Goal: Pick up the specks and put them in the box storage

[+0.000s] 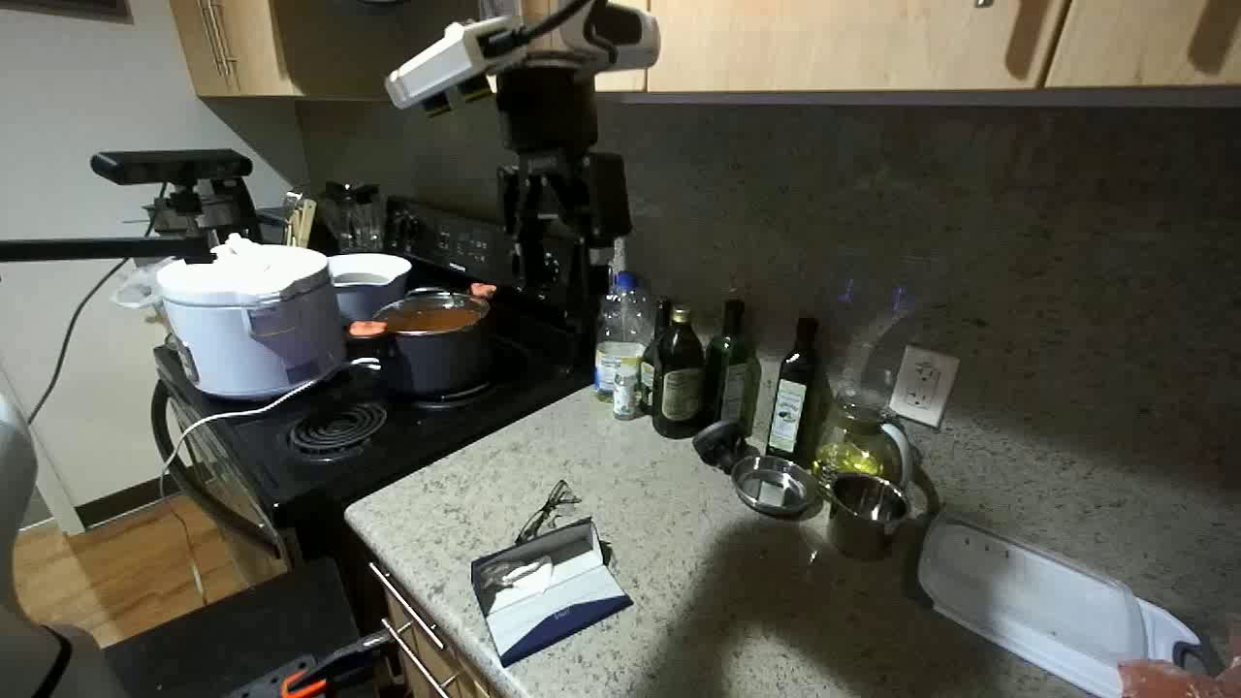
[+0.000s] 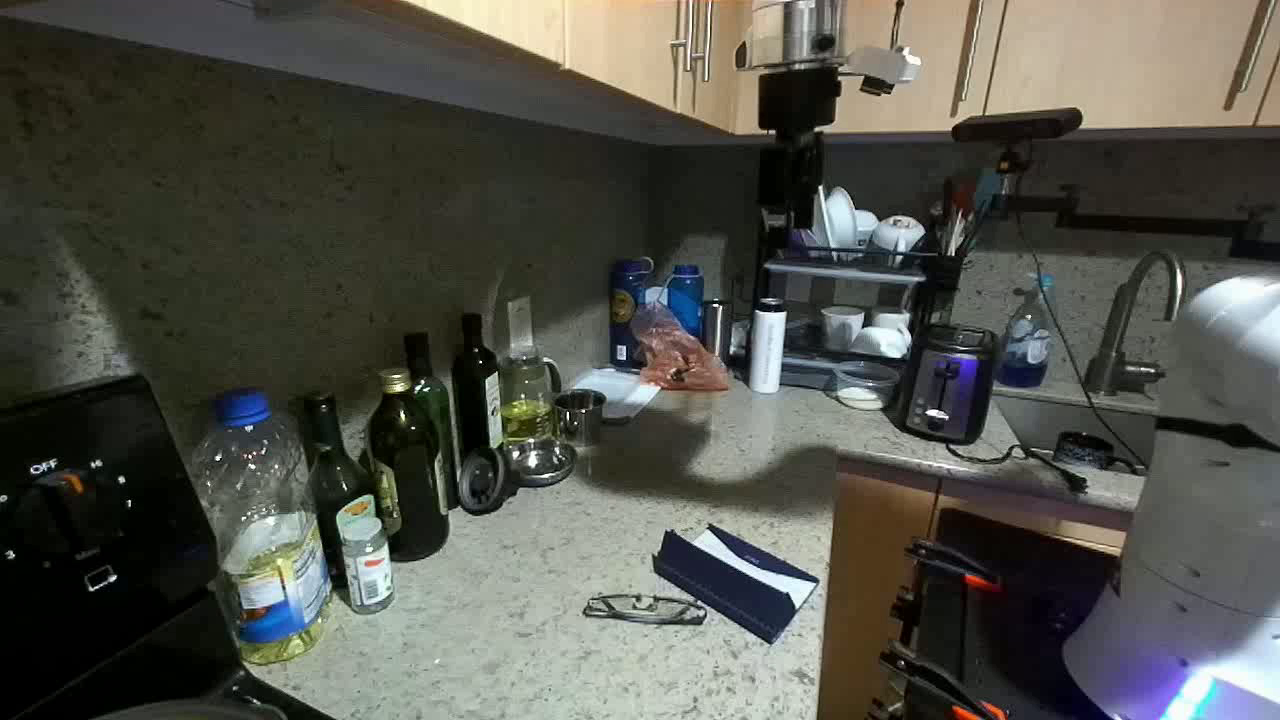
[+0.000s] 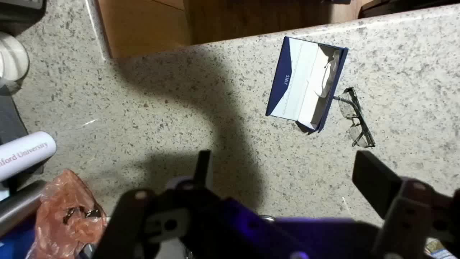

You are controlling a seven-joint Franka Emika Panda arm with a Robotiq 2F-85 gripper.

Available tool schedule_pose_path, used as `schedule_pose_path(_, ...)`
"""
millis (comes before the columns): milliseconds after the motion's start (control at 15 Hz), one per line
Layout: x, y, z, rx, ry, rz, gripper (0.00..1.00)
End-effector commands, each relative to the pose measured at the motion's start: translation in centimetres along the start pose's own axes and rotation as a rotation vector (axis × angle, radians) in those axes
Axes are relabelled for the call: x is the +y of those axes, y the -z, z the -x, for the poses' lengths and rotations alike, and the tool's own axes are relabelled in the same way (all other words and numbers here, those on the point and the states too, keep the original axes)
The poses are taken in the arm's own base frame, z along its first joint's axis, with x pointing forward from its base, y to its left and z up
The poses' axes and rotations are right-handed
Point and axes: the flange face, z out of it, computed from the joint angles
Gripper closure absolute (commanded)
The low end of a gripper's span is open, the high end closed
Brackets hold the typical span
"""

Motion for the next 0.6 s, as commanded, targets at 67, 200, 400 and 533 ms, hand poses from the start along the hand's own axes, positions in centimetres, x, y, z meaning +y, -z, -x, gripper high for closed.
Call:
schedule_pose_path(67, 0.0, 0.0, 0.0, -0.001, 0.000, 0.000, 0.00)
schedule_pose_path(200, -0.7, -0.4, -0.2, 0.001, 0.009, -0.001, 0.00)
schedule_pose_path(400, -3.2, -1.4, -1.0, -0.005, 0.045, 0.002, 0.00)
schedule_pose_path(533, -5.4, -2.2, -1.1, -0.010, 0.082, 0.005, 0.00)
